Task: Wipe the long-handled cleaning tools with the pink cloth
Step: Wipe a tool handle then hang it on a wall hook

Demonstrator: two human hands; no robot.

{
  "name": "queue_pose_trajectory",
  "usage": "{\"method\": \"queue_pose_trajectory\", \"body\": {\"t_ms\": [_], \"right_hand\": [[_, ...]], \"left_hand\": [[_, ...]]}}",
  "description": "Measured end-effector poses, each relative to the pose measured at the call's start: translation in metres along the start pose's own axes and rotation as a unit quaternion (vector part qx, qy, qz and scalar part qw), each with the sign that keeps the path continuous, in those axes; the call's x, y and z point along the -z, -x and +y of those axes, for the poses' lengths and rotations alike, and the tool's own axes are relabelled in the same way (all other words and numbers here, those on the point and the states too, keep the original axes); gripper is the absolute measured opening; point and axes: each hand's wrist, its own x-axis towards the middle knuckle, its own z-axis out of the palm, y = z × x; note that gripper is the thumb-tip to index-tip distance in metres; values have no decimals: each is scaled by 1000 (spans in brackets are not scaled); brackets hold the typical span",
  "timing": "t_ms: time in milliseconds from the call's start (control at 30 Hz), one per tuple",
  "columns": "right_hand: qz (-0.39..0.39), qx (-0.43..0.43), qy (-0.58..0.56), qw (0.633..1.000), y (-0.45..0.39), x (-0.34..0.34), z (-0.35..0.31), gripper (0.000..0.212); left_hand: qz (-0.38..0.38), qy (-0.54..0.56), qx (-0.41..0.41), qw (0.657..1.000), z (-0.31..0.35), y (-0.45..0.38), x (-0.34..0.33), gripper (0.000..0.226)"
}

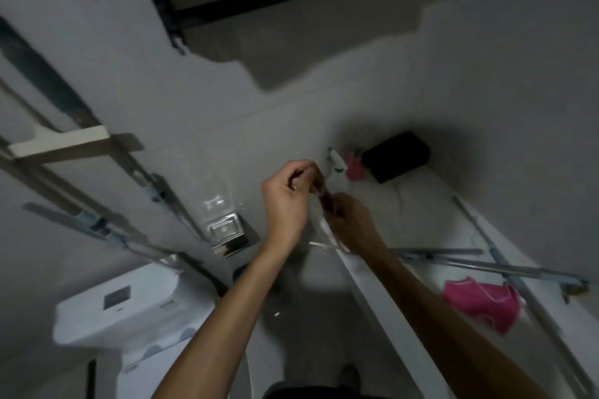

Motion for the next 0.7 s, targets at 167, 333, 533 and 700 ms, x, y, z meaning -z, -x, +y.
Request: {"method": "queue_pose_trajectory", "body": {"t_ms": [167, 333, 533, 700], "right_hand": [[35, 140, -58, 988, 16, -57, -50, 41], [0, 223, -170, 960, 36, -99, -117, 21], [-34, 181, -221, 958, 65, -164, -167, 13], [-45, 181, -192, 963, 91, -220, -202, 11]], "left_hand": [[13, -18, 28, 999, -9, 7, 69, 21], [41, -53, 14, 998, -7, 11, 145, 27], [67, -98, 3, 993, -7, 17, 241, 9], [78, -59, 28, 995, -3, 41, 308, 6]]}}
